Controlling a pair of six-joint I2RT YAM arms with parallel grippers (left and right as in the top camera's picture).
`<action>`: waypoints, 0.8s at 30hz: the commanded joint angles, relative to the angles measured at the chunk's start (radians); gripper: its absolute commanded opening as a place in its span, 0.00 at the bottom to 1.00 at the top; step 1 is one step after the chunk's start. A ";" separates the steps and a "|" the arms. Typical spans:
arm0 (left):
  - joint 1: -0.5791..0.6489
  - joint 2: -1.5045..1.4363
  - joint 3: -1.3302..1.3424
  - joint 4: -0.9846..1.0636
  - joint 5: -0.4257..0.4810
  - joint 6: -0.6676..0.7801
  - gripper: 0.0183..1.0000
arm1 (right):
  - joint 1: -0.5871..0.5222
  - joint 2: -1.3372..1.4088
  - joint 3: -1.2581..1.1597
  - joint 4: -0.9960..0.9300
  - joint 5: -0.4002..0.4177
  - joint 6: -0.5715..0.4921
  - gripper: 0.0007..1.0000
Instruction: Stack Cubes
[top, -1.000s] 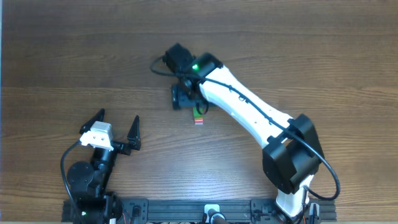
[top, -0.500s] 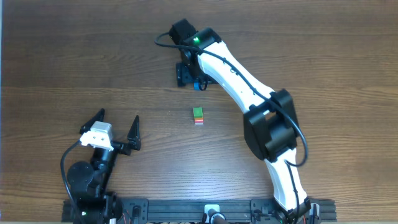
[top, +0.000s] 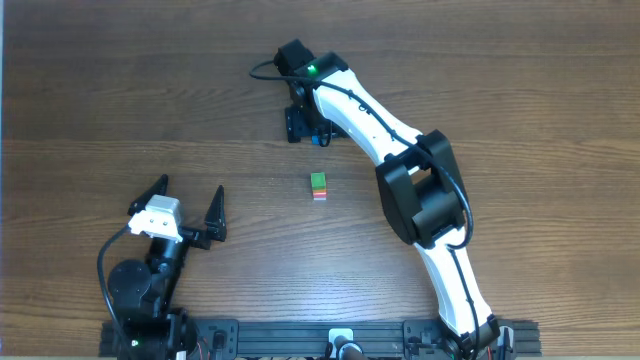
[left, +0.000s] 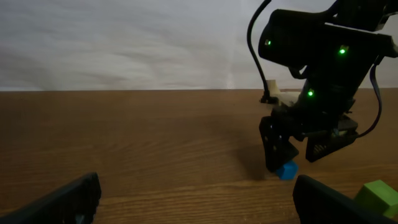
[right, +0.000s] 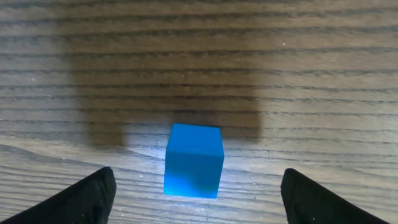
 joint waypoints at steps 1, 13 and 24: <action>0.005 -0.005 -0.006 0.003 0.014 0.015 1.00 | -0.007 0.026 0.017 -0.002 -0.006 0.003 0.83; 0.005 -0.005 -0.006 0.003 0.014 0.015 1.00 | -0.007 0.026 0.012 -0.002 -0.006 0.009 0.73; 0.005 -0.005 -0.006 0.003 0.014 0.015 1.00 | -0.007 0.043 0.007 0.002 -0.018 0.015 0.53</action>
